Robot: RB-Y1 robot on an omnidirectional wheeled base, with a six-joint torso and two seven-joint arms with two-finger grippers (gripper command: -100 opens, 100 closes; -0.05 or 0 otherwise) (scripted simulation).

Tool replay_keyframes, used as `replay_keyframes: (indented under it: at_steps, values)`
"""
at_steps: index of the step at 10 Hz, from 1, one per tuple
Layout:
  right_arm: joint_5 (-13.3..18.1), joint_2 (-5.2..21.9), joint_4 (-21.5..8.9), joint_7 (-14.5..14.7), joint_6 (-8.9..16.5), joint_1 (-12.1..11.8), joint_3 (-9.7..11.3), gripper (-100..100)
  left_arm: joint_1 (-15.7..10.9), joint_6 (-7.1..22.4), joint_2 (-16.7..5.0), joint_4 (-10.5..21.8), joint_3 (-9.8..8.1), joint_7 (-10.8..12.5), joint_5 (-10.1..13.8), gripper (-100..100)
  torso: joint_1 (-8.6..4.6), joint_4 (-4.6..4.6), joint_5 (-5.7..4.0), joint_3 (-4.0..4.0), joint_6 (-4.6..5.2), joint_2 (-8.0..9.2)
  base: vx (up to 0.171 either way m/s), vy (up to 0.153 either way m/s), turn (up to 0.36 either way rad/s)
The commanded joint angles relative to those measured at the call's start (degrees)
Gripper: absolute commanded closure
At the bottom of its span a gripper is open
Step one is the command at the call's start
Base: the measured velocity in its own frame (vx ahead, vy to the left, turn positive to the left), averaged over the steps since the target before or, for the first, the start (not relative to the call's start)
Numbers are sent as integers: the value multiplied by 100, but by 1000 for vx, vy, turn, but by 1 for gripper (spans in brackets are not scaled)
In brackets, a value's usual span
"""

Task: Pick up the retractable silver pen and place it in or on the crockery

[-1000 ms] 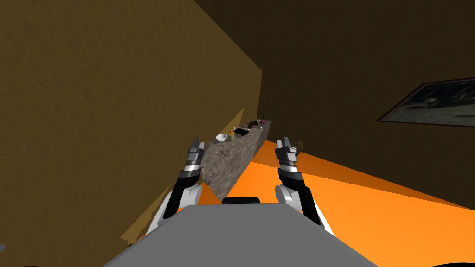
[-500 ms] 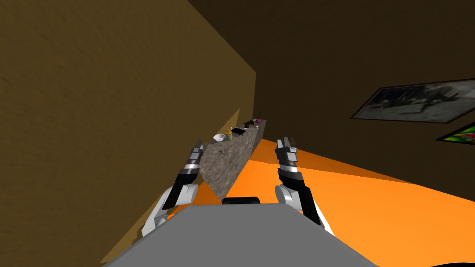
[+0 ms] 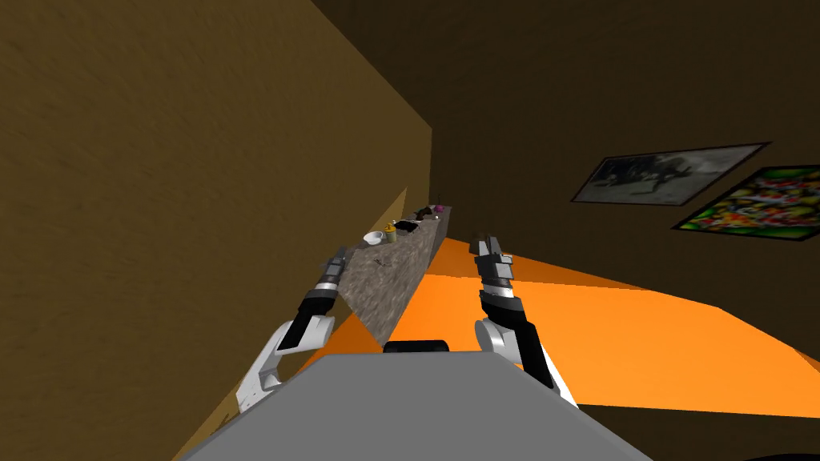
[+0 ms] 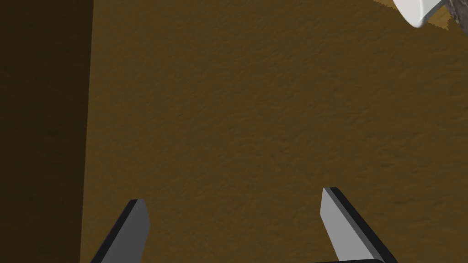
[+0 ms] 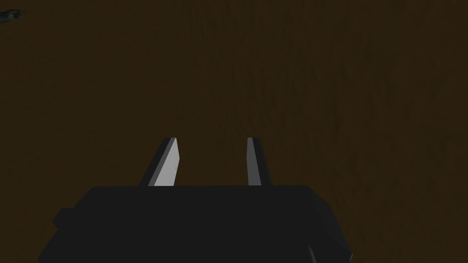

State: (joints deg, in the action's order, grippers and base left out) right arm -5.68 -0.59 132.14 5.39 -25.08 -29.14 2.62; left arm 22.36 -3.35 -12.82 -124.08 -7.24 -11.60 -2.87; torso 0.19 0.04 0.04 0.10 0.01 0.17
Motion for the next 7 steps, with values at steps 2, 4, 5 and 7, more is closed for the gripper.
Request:
replay_keyframes:
  at_steps: [2,4,5,7]
  values:
    - [0,0,0,0,0,-1,0,0,-143,409,-166,349,-252,-78,24,-100,-4,-1,0,-2,-3,-4,-48,25,-132]
    - [0,0,0,0,0,-1,0,0,-220,737,-264,536,-405,-138,35,-100,-4,-1,0,-2,-2,-4,-49,27,-143]
    - [0,0,0,0,0,0,0,0,-220,796,-264,536,-405,-138,35,-100,-1,-1,0,-2,-1,-3,-44,25,-91]
    - [0,0,0,0,0,0,0,0,-302,1113,-364,729,-557,-199,48,-100,-4,-1,-1,-3,0,-5,-44,17,-162]
